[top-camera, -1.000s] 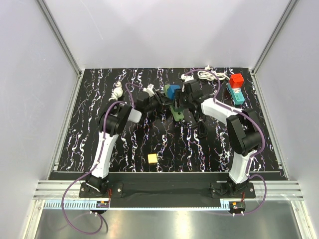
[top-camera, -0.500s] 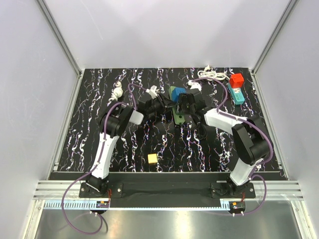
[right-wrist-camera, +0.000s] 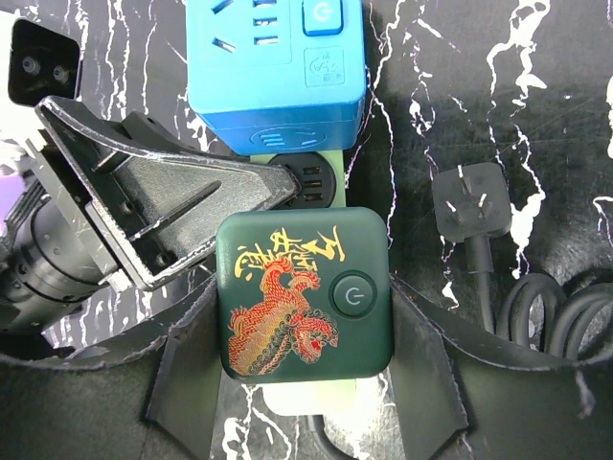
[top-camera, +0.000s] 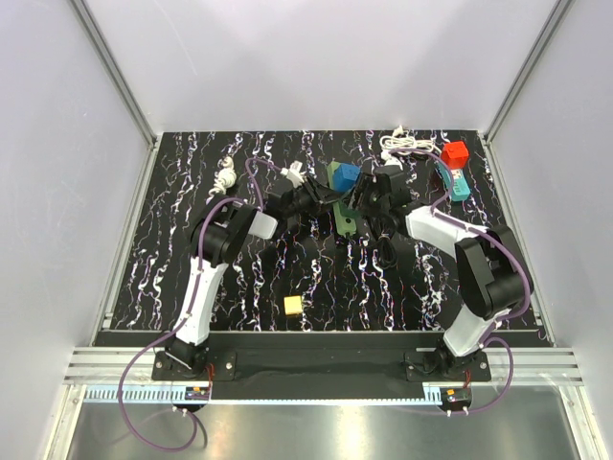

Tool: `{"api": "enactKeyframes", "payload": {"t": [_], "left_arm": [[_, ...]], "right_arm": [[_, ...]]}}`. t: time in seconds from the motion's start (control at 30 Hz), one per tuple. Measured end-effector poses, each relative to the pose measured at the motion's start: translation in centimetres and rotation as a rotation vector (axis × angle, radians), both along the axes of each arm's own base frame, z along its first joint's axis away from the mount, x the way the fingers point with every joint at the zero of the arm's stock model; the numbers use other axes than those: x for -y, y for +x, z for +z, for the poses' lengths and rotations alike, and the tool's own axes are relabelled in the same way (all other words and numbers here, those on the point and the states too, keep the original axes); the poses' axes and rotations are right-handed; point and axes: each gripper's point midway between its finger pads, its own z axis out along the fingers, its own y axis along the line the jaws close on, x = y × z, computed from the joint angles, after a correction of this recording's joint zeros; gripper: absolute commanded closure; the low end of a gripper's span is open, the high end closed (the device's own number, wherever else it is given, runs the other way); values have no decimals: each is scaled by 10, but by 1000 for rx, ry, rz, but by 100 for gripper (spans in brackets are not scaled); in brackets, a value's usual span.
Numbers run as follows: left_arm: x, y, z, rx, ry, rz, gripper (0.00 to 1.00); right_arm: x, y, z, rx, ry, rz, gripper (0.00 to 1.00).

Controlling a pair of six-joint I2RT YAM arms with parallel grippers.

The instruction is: Pull the plug off the socket

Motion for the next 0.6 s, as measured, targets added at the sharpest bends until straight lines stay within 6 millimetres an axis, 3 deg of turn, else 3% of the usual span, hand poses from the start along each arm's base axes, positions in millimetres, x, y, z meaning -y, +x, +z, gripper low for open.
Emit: {"api": "enactKeyframes", "payload": {"t": [0.23,0.47,0.6], "left_arm": [[1,-2,-1,-7,4,0,100],[-8,3,0,-20,16,17,100],[-8,3,0,-24,21,15,100]], "right_arm": [[0,-2,0,-20,-7,30,100],[-22,-1,7,90,-348,105,100],[-23,-1,8,116,-415,105,100]]}}
